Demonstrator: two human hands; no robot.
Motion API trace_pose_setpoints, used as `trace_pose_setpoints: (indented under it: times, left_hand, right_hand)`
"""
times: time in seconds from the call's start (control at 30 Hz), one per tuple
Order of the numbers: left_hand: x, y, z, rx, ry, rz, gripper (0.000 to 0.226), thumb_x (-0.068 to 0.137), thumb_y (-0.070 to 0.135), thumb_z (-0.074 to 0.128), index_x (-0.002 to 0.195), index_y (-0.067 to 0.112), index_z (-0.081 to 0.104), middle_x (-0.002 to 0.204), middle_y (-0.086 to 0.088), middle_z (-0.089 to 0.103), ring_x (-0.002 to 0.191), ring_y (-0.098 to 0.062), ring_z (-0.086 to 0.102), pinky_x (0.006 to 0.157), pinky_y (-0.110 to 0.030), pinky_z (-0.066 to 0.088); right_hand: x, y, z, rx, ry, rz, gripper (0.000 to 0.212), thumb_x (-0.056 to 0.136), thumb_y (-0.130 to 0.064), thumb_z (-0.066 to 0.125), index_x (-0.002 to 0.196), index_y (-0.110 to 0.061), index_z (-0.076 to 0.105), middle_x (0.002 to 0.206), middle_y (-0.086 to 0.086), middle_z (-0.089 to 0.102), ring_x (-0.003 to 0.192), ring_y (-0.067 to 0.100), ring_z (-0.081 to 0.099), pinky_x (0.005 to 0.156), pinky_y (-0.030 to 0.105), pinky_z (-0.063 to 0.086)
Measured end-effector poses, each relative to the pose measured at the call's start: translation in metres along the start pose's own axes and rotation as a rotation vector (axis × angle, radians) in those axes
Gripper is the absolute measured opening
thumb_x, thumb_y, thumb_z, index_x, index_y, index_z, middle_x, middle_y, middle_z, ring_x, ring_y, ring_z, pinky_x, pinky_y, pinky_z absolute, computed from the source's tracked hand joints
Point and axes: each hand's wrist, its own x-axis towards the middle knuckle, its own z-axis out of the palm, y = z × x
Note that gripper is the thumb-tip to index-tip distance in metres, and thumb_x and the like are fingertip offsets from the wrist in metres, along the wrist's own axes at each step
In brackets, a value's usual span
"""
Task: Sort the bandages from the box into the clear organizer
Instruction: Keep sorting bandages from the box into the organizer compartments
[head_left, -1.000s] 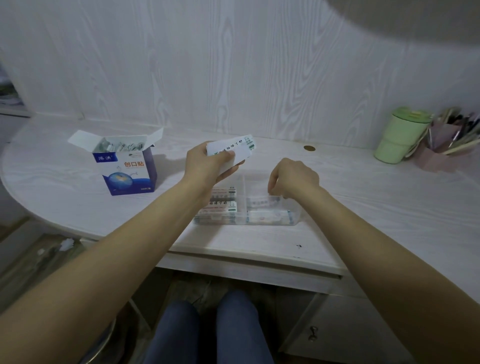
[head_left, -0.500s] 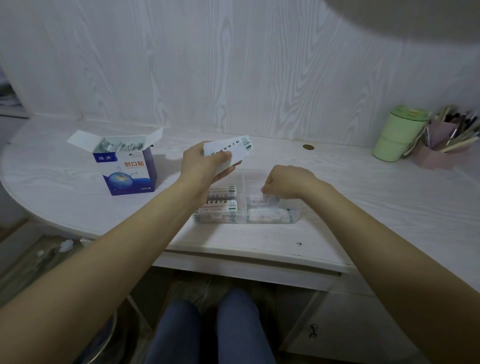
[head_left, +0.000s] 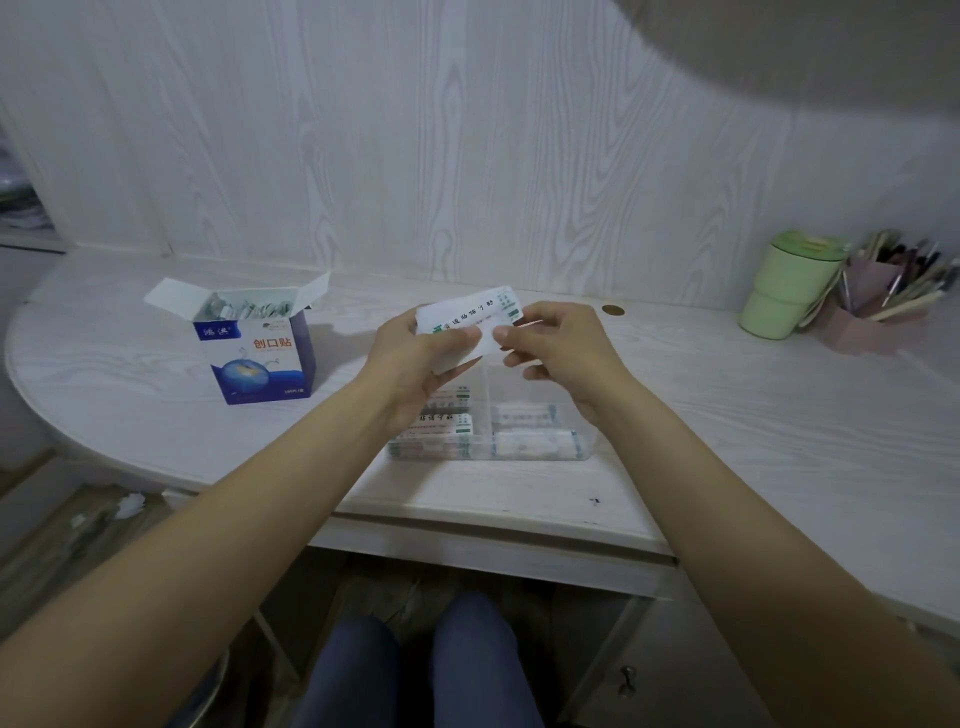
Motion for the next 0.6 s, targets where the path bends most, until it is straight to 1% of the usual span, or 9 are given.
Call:
trace_pose_setpoints:
  times: [0.07, 0.17, 0.23, 0.3, 0.37, 0.43, 0.5, 0.6]
  left_hand:
    - [0.0, 0.0, 0.001, -0.017, -0.003, -0.016, 0.02, 0.087, 0.003, 0.063, 0.106, 0.007, 0.061, 0.103, -0.008, 0.069, 0.089, -0.017, 0.067, 0.075, -0.026, 0.058]
    - [0.0, 0.001, 0.0, -0.011, 0.055, -0.017, 0.013, 0.09, 0.005, 0.06, 0.102, 0.01, 0.062, 0.097, -0.007, 0.068, 0.081, -0.015, 0.066, 0.069, -0.024, 0.058]
    - [0.001, 0.003, -0.002, 0.004, 0.127, -0.008, 0.01, 0.09, 0.004, 0.059, 0.098, 0.011, 0.06, 0.093, -0.006, 0.067, 0.076, -0.012, 0.065, 0.064, -0.021, 0.057]
    - [0.003, 0.004, -0.004, -0.024, 0.159, 0.0, 0.01, 0.09, 0.001, 0.058, 0.095, 0.009, 0.059, 0.094, -0.009, 0.067, 0.077, -0.014, 0.066, 0.067, -0.022, 0.058]
    - [0.003, 0.005, -0.005, -0.046, 0.153, 0.006, 0.01, 0.09, -0.001, 0.058, 0.095, 0.007, 0.058, 0.096, -0.012, 0.068, 0.077, -0.018, 0.071, 0.07, -0.024, 0.059]
    - [0.003, 0.004, -0.005, -0.043, 0.148, 0.01, 0.011, 0.09, -0.002, 0.058, 0.098, 0.006, 0.058, 0.098, -0.013, 0.068, 0.077, -0.021, 0.072, 0.072, -0.024, 0.059]
    - [0.004, 0.003, -0.004, -0.039, 0.152, 0.012, 0.011, 0.09, -0.002, 0.058, 0.098, 0.005, 0.058, 0.099, -0.014, 0.068, 0.077, -0.021, 0.072, 0.074, -0.026, 0.059]
    - [0.004, 0.002, -0.003, -0.032, 0.151, 0.014, 0.011, 0.09, -0.002, 0.058, 0.097, 0.006, 0.058, 0.101, -0.014, 0.067, 0.081, -0.023, 0.071, 0.075, -0.026, 0.059]
  right_hand:
    - [0.001, 0.003, 0.002, 0.042, 0.038, -0.005, 0.005, 0.083, -0.008, 0.07, 0.086, -0.011, 0.067, 0.075, 0.006, 0.067, 0.053, 0.005, 0.059, 0.053, 0.016, 0.046]
    - [0.001, 0.007, -0.003, 0.119, 0.073, -0.014, 0.006, 0.083, 0.0, 0.068, 0.082, -0.006, 0.066, 0.07, 0.01, 0.063, 0.051, 0.005, 0.06, 0.056, 0.015, 0.049]
    - [0.002, 0.01, -0.009, 0.239, 0.068, -0.025, 0.009, 0.084, 0.005, 0.064, 0.08, -0.002, 0.065, 0.071, 0.011, 0.062, 0.057, 0.006, 0.064, 0.063, 0.014, 0.053]
    - [0.003, 0.012, -0.015, 0.349, 0.045, -0.029, 0.01, 0.086, 0.006, 0.06, 0.079, -0.001, 0.064, 0.075, 0.011, 0.063, 0.065, 0.008, 0.065, 0.071, 0.015, 0.054]
    - [0.004, 0.013, -0.02, 0.417, 0.033, 0.004, 0.01, 0.089, -0.001, 0.06, 0.08, 0.0, 0.064, 0.076, 0.009, 0.064, 0.069, 0.009, 0.064, 0.074, 0.015, 0.054]
    - [0.004, 0.016, -0.023, 0.394, 0.038, 0.02, 0.013, 0.09, -0.005, 0.06, 0.078, 0.0, 0.064, 0.075, 0.007, 0.064, 0.07, 0.01, 0.064, 0.072, 0.015, 0.054]
    - [0.005, 0.019, -0.024, 0.285, 0.039, -0.004, 0.009, 0.086, 0.003, 0.063, 0.078, -0.001, 0.064, 0.077, 0.008, 0.064, 0.072, 0.011, 0.063, 0.07, 0.014, 0.053]
    - [0.006, 0.024, -0.026, 0.187, 0.077, -0.001, 0.014, 0.08, 0.009, 0.066, 0.076, -0.004, 0.064, 0.075, 0.008, 0.062, 0.071, 0.012, 0.06, 0.071, 0.016, 0.054]
